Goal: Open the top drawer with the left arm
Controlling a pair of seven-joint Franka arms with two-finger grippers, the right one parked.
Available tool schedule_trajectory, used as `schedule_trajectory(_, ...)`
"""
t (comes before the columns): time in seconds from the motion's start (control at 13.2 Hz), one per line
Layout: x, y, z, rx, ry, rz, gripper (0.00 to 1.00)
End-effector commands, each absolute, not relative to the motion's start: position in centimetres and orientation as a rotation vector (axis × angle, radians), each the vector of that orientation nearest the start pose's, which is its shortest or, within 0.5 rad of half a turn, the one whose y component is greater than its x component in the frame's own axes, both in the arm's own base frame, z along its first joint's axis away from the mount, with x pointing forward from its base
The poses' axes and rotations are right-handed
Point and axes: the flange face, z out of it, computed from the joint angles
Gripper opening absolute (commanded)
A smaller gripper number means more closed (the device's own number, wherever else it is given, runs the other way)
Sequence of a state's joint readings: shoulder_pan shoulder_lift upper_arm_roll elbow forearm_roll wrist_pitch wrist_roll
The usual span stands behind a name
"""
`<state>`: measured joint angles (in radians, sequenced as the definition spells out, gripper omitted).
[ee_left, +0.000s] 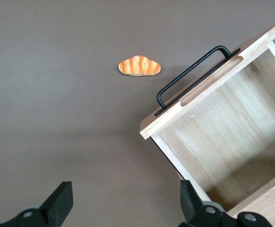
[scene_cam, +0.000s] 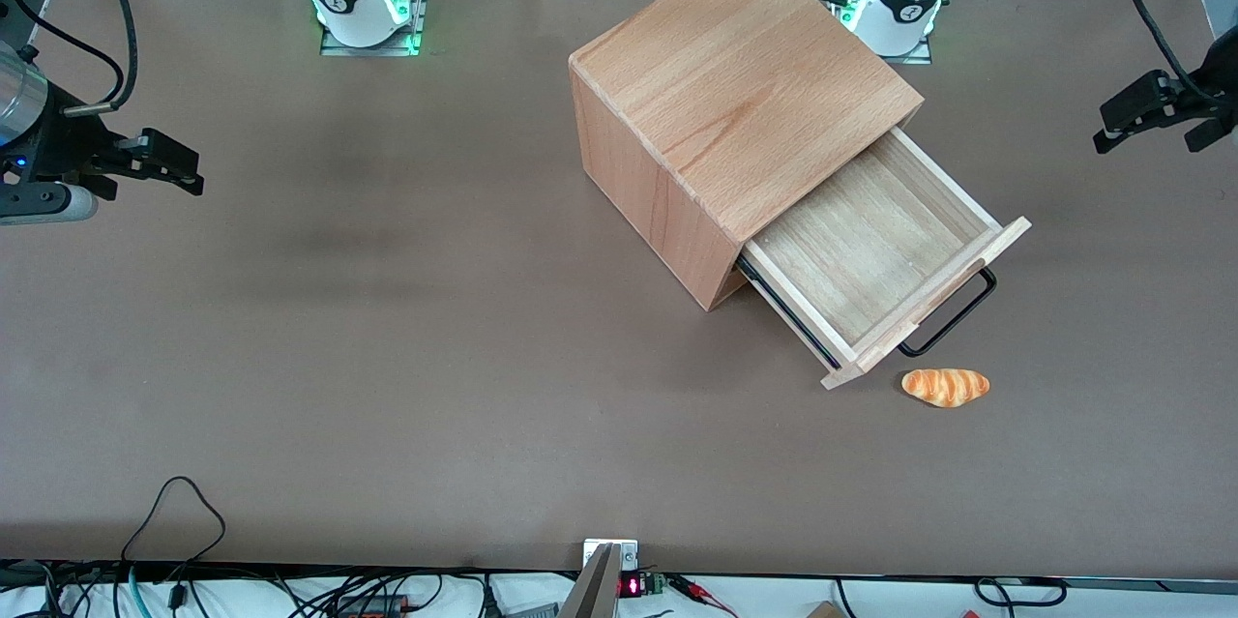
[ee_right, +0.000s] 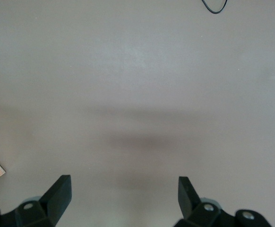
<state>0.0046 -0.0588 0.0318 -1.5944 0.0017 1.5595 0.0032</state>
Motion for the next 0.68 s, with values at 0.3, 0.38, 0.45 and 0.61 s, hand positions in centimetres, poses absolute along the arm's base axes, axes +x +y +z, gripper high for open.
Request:
schedule_trajectory(0.3,54.3,2.1,63.9,-3.147,-0.073,-0.106,1.0)
schedule_trajectory(0.38,54.8,2.1,63.7,-3.149,-0.073,-0.104,1.0)
schedule_trajectory(0.45,55.0,2.4,63.8,-3.148,-0.08,-0.109,1.0)
schedule_trajectory(0.61,55.1,2.5,63.7,-3.149,-0.085,-0.109,1.0)
